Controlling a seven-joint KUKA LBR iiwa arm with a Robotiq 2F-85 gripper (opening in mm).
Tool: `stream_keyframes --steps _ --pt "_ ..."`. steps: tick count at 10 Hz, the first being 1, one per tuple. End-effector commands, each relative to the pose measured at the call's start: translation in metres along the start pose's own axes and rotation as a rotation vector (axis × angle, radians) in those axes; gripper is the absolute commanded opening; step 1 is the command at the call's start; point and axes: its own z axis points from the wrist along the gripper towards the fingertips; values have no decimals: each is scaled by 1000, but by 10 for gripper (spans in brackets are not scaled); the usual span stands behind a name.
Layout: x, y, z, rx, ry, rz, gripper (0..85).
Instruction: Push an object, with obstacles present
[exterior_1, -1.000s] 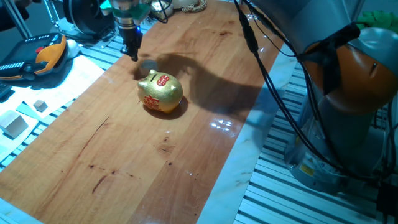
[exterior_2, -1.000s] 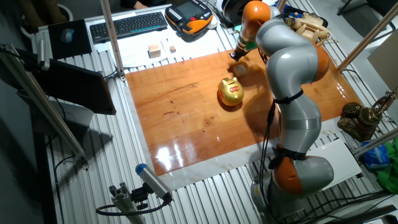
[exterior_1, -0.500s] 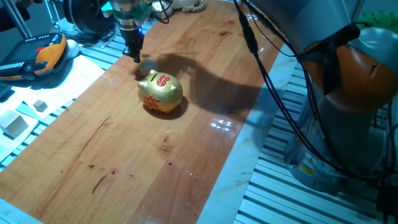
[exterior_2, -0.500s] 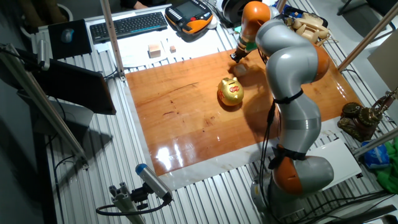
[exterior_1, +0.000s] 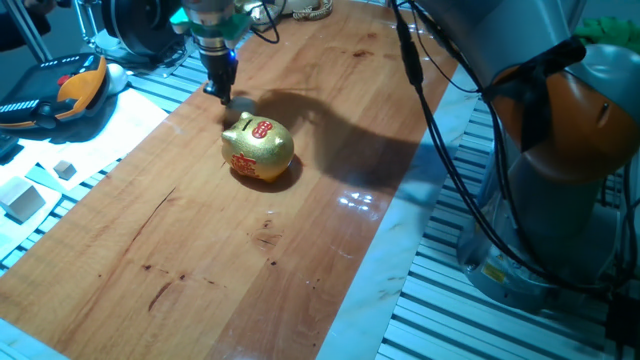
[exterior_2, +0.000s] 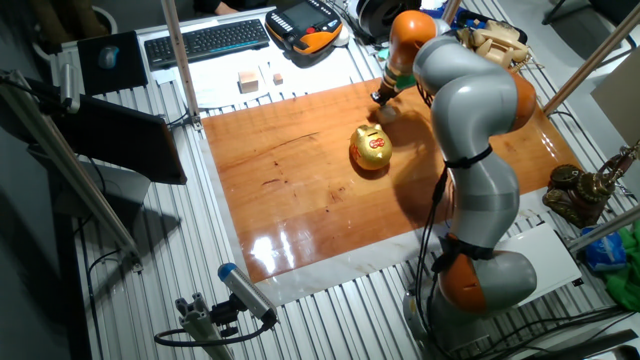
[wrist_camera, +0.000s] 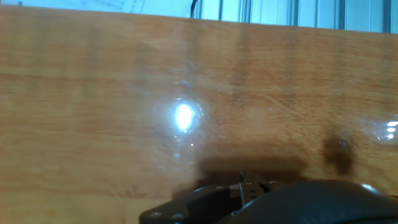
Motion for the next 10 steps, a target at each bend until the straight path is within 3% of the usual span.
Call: stream_keyframes --steps 1,5,10 --pt "3 -1 -1 0 6 -3 0" --pt "16 1 5 -3 10 -2 0" --pt "34 2 -2 0 12 -3 0"
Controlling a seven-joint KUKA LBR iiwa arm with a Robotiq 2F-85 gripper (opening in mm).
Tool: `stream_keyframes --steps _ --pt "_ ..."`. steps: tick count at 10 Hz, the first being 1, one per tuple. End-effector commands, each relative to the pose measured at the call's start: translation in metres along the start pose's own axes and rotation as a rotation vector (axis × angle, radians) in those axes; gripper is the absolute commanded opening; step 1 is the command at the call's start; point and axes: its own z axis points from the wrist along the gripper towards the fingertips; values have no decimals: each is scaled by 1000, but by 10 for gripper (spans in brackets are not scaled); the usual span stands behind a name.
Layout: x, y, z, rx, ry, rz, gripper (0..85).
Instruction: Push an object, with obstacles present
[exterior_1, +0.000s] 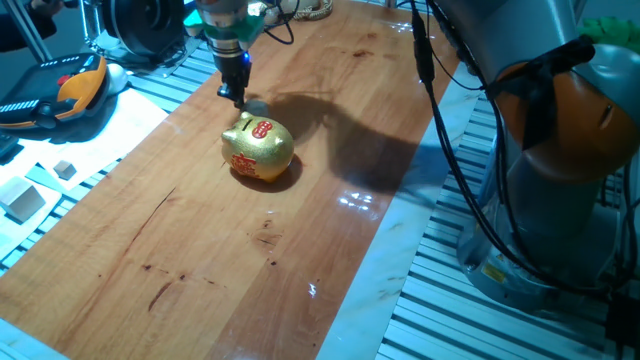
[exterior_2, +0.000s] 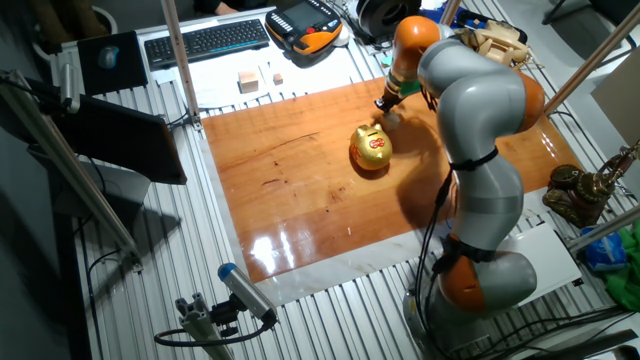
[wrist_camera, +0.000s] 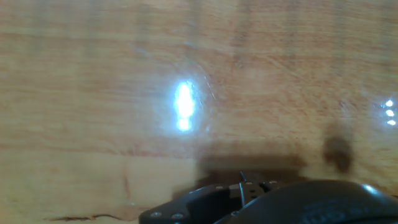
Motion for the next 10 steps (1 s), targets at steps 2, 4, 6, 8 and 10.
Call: stream_keyframes --steps 2,4,6,8,10 --pt "5 -3 1 1 3 -3 0" --pt "12 -7 5 0 -5 -4 0" --pt "19 -2 8 1 -12 8 0" --pt "25 -1 7 3 -12 14 0" --pt "27 -1 4 4 -7 14 0"
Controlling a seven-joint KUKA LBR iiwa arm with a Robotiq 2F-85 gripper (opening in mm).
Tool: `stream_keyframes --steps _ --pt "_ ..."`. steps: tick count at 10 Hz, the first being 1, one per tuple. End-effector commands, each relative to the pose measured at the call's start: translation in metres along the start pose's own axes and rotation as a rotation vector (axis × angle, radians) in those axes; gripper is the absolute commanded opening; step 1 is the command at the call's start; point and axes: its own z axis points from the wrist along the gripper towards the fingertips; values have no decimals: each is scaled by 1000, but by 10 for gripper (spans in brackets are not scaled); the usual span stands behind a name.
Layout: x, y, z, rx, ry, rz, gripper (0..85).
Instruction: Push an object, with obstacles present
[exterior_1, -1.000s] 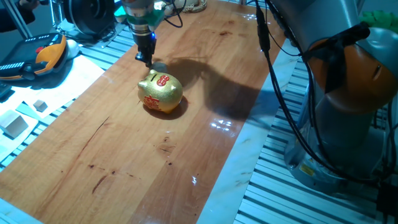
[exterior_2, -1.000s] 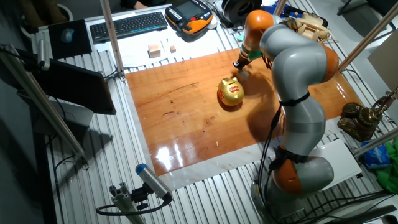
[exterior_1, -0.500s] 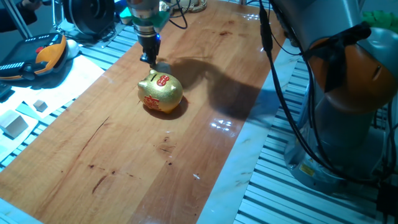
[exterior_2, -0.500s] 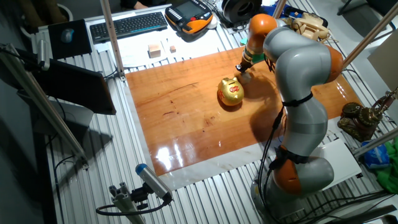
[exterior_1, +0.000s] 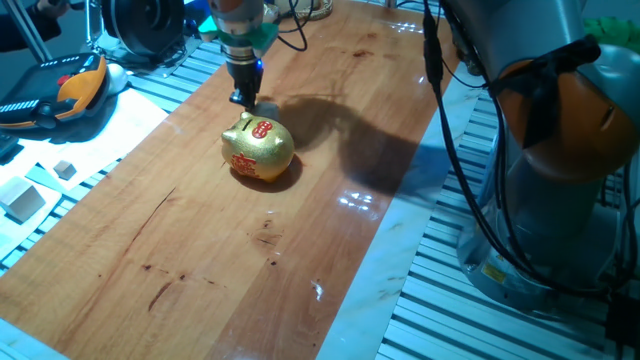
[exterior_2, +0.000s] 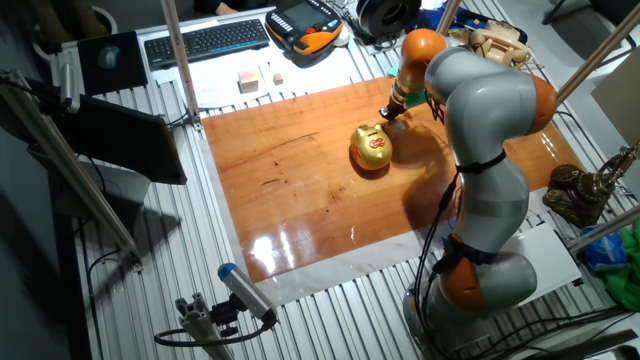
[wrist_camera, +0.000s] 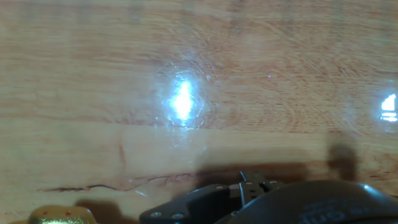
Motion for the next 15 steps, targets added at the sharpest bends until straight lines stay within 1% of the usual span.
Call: stream_keyframes --steps 1,4,6,8,9,10,11,12,13,14,15 --pt "1 0 -1 -2 4 0 0" --pt "1 0 -3 -13 30 -1 0" --pt "1 -2 -2 -13 27 1 0" --pt "1 -2 -2 -27 20 39 0" --pt "1 -2 -2 -14 24 47 0" --pt "1 -2 -2 -13 41 48 0" --pt "1 -2 -2 -12 42 48 0" --pt "1 -2 -2 -18 36 44 0" --pt "1 -2 -2 -35 34 41 0" --pt "1 -2 -2 -42 31 43 0" --pt "1 -2 -2 -33 27 39 0"
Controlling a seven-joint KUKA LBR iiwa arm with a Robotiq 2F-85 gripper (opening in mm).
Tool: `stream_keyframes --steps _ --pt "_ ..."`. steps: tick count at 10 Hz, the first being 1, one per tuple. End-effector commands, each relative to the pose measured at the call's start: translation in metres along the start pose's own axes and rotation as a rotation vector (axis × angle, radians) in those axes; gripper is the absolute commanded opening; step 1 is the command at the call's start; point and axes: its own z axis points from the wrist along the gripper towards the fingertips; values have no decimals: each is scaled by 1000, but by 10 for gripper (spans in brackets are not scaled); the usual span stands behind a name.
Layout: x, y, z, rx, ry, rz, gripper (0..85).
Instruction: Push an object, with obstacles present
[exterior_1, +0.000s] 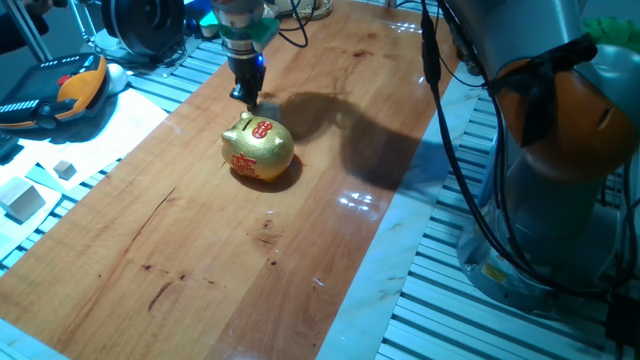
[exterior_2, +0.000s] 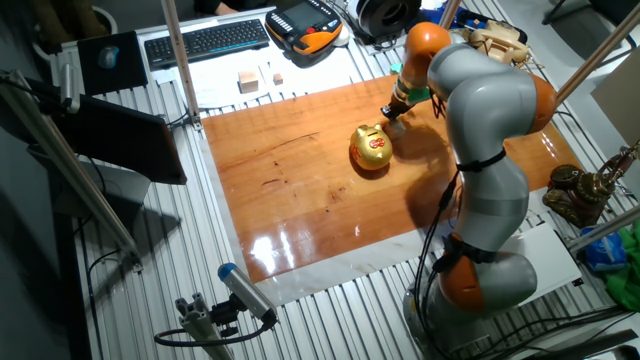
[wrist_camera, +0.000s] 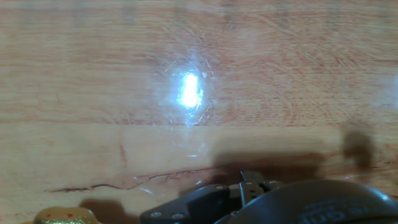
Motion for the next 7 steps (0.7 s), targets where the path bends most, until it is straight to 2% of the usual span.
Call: stream_keyframes --steps 1,3,4,5,7 --pt "0 0 0 -1 0 0 0" --pt "1 0 -1 -6 4 -6 0" --pt "5 0 -4 -1 6 -8 0" --pt "14 -1 -3 -1 1 -6 0" --pt "25 -3 -4 -8 1 -4 0"
